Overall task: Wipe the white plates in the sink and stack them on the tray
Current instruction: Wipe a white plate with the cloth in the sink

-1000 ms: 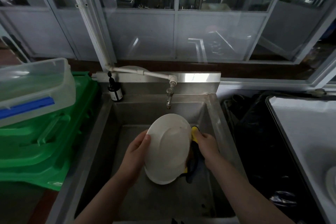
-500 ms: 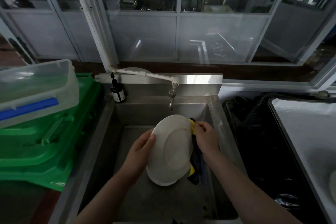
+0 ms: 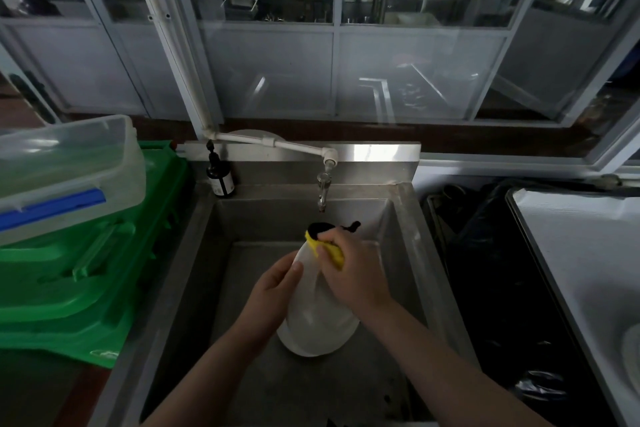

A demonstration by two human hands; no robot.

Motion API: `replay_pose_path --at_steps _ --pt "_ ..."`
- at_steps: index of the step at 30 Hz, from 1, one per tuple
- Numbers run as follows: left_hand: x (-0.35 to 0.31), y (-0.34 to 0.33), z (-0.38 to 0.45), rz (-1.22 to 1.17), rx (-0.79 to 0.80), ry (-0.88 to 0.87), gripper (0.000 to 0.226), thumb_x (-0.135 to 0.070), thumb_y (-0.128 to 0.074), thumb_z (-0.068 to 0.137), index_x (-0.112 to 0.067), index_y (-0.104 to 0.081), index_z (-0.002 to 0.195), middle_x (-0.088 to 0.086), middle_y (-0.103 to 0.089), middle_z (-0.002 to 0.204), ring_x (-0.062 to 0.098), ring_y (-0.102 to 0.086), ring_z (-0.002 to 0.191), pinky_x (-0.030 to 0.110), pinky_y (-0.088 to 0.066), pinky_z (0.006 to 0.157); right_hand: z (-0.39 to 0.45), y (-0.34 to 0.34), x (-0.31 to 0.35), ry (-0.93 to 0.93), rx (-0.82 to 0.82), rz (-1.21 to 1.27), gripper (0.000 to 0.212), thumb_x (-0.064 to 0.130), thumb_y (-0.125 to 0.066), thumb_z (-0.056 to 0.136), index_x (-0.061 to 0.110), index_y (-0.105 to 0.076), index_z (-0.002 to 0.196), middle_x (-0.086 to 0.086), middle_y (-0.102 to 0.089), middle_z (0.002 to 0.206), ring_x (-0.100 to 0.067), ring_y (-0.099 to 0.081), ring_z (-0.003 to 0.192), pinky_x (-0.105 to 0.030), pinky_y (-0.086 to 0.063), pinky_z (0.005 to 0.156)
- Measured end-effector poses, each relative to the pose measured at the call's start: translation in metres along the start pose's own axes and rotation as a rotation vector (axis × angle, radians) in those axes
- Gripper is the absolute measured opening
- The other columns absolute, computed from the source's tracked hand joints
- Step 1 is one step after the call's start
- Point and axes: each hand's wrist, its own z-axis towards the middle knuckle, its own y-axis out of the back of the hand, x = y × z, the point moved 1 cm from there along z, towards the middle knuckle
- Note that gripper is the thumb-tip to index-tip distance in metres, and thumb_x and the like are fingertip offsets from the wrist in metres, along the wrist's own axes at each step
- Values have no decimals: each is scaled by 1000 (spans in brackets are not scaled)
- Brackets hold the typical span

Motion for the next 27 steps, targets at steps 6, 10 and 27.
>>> replay_pose_path --at_steps 6,10,27 --pt "5 1 1 73 20 -44 28 -13 -45 104 -16 -65 124 -1 -72 119 15 -64 118 26 -50 99 -7 -3 -3 182 84 -125 29 47 -49 95 33 -60 117 11 -63 109 -10 -63 97 -34 -54 77" --pt "5 -1 -2 93 46 8 30 -17 -45 105 -25 -62 129 -5 -71 122 13 -65 117 37 -52 101 3 -1 -17 43 49 -59 26 43 -50 96 31 -59 118 10 -63 110 -9 -61 98 -35 -53 81" --pt "-1 -5 -10 -1 -23 -17 33 -29 -47 101 -36 -61 130 -16 -67 125 7 -63 116 42 -52 102 -16 13 -82 -810 -140 433 12 41 -60 95 29 -60 96 0 -64 101 -17 -61 91 -33 -49 71"
